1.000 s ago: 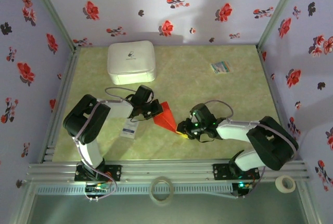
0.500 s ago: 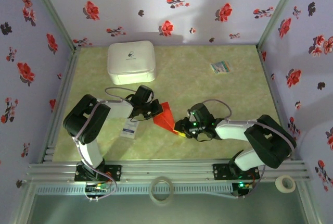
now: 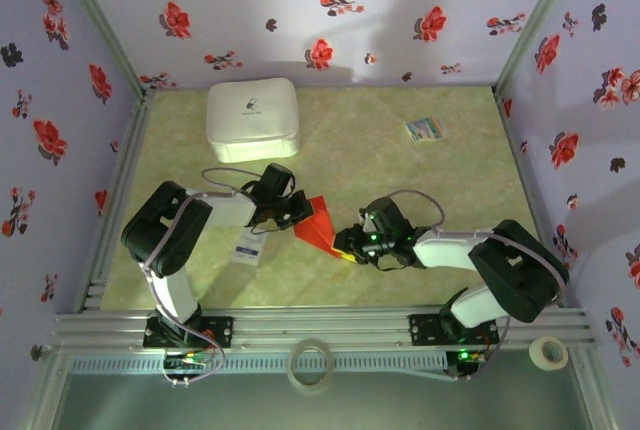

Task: Fold a paper plane with a square sheet of paper (pick it up from the middle)
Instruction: Turn over the paper at the center of the table.

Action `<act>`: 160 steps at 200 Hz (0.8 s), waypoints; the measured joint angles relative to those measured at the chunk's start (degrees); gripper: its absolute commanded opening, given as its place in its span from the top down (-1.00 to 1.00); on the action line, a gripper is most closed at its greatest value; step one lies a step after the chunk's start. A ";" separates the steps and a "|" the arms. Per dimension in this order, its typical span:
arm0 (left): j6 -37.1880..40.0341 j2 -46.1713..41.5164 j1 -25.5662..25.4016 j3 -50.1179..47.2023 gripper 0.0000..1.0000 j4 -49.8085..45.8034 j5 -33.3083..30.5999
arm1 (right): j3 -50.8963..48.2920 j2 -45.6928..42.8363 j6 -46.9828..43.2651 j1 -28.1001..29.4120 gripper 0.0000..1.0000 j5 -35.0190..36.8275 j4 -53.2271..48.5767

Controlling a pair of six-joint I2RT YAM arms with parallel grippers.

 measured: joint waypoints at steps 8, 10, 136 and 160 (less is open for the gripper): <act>-0.02 0.00 0.00 0.00 0.89 0.00 0.00 | 0.00 0.28 0.00 0.00 0.31 -0.04 0.35; -0.02 0.00 0.00 0.00 0.89 0.00 0.00 | -0.02 0.35 -0.02 0.00 0.31 -0.04 0.39; -0.04 0.00 0.00 0.00 0.88 0.02 0.02 | 0.50 4.09 -0.17 0.00 0.57 -0.66 2.86; -0.07 0.00 0.00 0.00 0.86 0.02 0.00 | 0.50 4.09 -0.31 -0.04 0.69 -0.68 2.86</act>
